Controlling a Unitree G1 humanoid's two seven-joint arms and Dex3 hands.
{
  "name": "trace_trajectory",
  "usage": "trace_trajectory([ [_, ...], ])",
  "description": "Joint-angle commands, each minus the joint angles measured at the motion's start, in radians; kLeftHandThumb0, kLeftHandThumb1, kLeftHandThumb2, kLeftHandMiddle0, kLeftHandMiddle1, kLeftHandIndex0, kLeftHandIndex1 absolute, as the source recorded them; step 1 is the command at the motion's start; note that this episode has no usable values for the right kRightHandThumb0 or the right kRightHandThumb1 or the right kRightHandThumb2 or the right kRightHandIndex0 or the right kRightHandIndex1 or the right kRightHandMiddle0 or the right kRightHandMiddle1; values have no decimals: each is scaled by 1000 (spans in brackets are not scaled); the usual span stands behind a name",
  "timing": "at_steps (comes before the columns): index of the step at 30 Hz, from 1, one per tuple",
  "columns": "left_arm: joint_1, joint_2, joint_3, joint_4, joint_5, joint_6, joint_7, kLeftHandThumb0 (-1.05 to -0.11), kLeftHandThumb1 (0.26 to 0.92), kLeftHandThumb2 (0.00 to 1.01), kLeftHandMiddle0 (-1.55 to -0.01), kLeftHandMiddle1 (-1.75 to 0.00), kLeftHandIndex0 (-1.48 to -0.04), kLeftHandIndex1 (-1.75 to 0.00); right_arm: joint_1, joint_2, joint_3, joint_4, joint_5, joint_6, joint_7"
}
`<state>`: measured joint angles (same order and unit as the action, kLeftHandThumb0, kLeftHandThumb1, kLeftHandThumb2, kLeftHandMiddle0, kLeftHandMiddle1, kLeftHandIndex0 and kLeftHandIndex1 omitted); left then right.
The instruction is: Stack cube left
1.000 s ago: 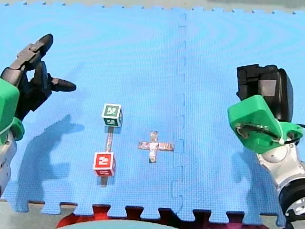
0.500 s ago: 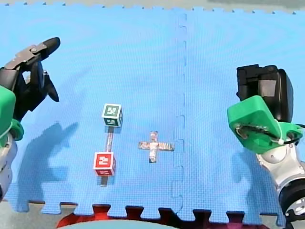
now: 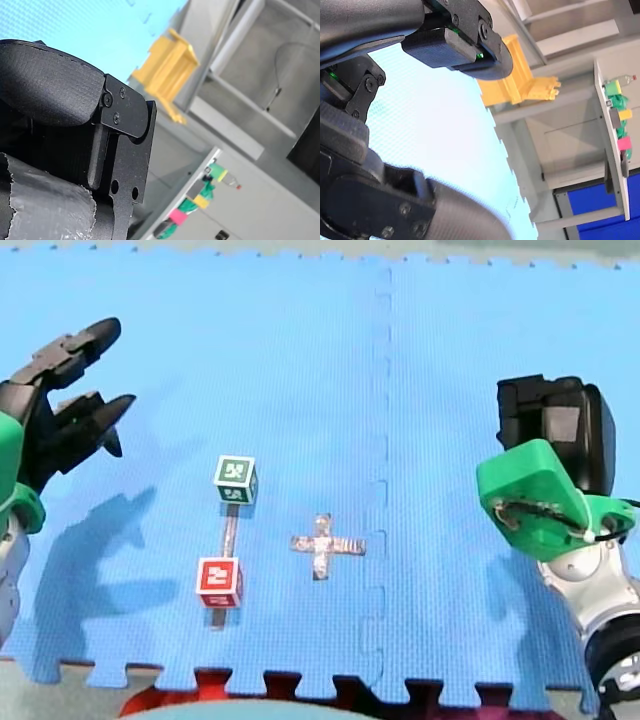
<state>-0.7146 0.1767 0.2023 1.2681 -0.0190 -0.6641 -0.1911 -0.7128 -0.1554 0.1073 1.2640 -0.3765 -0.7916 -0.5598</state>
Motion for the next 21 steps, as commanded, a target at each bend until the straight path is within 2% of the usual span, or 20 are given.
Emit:
trace_trajectory([
  [1, -4, 4, -3, -5, 1, 10, 4, -793, 661, 2, -867, -1746, -367, -1, -3, -3, -2, 2, 6, 3, 1],
  [4, -6, 12, -19, -7, 19, 28, 15, -773, 661, 1, -866, -1746, -329, 0, -4, -4, -2, 4, 5, 5, 1],
  [8, -9, 37, -35, -9, 31, 54, -26, -771, 664, 2, -865, -1746, -293, 0, -5, -4, 0, 4, 3, 6, -1],
  [9, -8, 47, -46, -9, 42, 55, -36, -793, 671, 5, -865, -1746, -290, 0, -5, -4, 0, 4, 2, 7, -3],
  [11, -8, 71, -72, -12, 69, 59, -60, -950, 702, 14, -865, -1746, -289, -1, -6, -4, 2, 4, -1, 9, -7],
  [12, -9, 81, -81, -13, 78, 63, -70, -997, 715, 17, -866, -1746, -293, -2, -6, -3, 3, 4, -1, 10, -8],
  [14, -10, 101, -88, -19, 78, 81, -116, -1037, 728, 17, -865, -1746, -311, -10, -6, -3, 5, 4, -4, 14, -14],
  [18, -3, 128, -87, -47, 53, 90, -224, -999, 696, 2, -864, -1746, -333, -14, -7, -1, 10, 3, -9, 19, -28],
  [21, 2, 154, -85, -62, 29, 83, -344, -980, 687, 0, -864, -1746, -423, -52, -7, 1, 12, 3, -11, 20, -35],
])
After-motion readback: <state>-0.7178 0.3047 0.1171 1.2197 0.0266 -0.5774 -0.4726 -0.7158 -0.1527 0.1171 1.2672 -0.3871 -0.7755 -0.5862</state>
